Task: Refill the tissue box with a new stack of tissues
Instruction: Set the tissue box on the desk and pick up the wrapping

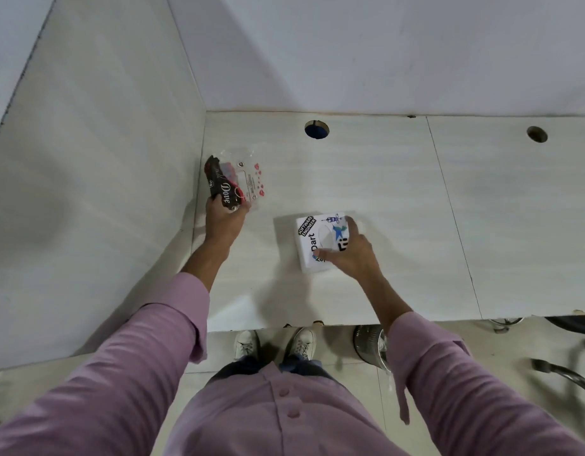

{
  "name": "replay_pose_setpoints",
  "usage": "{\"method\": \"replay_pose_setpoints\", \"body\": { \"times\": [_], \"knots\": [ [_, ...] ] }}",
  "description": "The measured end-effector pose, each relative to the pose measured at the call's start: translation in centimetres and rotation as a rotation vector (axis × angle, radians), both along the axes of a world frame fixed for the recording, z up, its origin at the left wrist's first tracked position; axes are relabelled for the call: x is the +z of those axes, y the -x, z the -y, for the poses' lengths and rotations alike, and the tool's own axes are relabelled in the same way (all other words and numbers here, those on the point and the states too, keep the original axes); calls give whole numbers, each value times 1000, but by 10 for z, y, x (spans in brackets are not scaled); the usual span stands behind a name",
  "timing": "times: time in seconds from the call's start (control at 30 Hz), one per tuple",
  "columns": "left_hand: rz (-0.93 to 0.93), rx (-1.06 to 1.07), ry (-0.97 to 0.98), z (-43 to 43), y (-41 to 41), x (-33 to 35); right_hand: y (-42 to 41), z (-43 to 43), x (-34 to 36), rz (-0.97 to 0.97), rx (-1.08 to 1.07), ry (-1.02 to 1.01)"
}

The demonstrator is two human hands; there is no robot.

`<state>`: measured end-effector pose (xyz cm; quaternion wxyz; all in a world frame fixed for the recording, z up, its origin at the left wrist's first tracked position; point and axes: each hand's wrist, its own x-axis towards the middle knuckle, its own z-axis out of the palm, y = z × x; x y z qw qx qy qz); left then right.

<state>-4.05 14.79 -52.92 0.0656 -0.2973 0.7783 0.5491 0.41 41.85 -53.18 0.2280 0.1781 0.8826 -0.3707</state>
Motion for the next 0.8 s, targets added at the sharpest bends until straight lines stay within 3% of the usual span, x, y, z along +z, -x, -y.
{"method": "replay_pose_setpoints", "body": {
  "times": [0.13,0.2,0.3,0.43,0.5,0.63,0.73,0.8],
  "knots": [
    [-123,77,25,-10,-17,29,0,14,-4,-56,-66,-14],
    [-204,137,17,-13,-27,39,2,23,3,-252,-109,-58],
    [-333,125,-38,-15,-42,54,10,41,33,-470,-103,288],
    [-398,-74,-112,-27,-63,71,9,64,77,-281,65,773],
    [-456,-136,-138,-33,-72,73,-1,73,87,-330,43,900],
    [-560,-179,-233,-45,-99,79,-28,90,90,-488,-181,764],
    [-700,-289,-244,-50,-128,84,-57,99,85,-470,-370,726],
    [-712,-424,-204,-48,-144,78,-84,106,85,-428,-366,782]
  ]
}}
